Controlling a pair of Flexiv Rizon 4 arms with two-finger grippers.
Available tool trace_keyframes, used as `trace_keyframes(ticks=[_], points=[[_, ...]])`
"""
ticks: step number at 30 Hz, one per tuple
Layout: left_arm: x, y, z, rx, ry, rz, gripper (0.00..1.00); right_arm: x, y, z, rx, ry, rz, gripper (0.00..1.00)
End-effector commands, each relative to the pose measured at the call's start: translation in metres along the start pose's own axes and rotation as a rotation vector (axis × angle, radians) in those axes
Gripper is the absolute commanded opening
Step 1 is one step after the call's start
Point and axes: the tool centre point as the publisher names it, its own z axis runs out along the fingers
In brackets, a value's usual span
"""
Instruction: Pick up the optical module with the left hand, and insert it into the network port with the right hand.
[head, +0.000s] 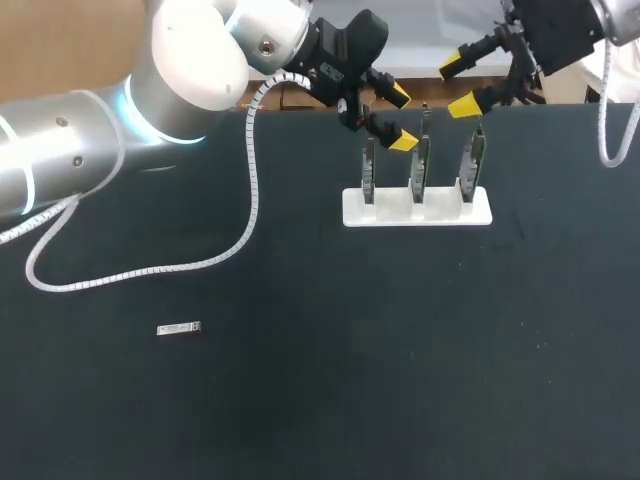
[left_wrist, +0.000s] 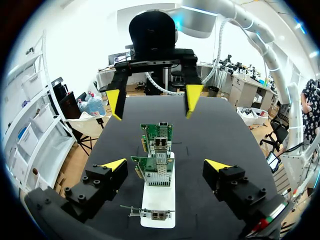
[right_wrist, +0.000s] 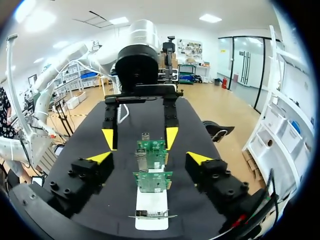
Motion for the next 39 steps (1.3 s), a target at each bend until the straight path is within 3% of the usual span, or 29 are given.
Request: trace_keyframes(ticks=[1,25,39], points=[[-0.001,0.001,0.0,0.002,0.004,-0.002,1.0,-0.001,0.011,-0.001,0.039,0.002,-0.001,0.0],[-0.001,0.001,0.0,0.002,0.004,-0.002,1.0,-0.025,0.012,0.008,0.026,-0.037,-0.077,0.0],[-0.001,0.001,0.0,0.002,0.004,-0.002,1.0,-0.022,0.009,0.022,-0.008,-0.053,-0.058,0.0]])
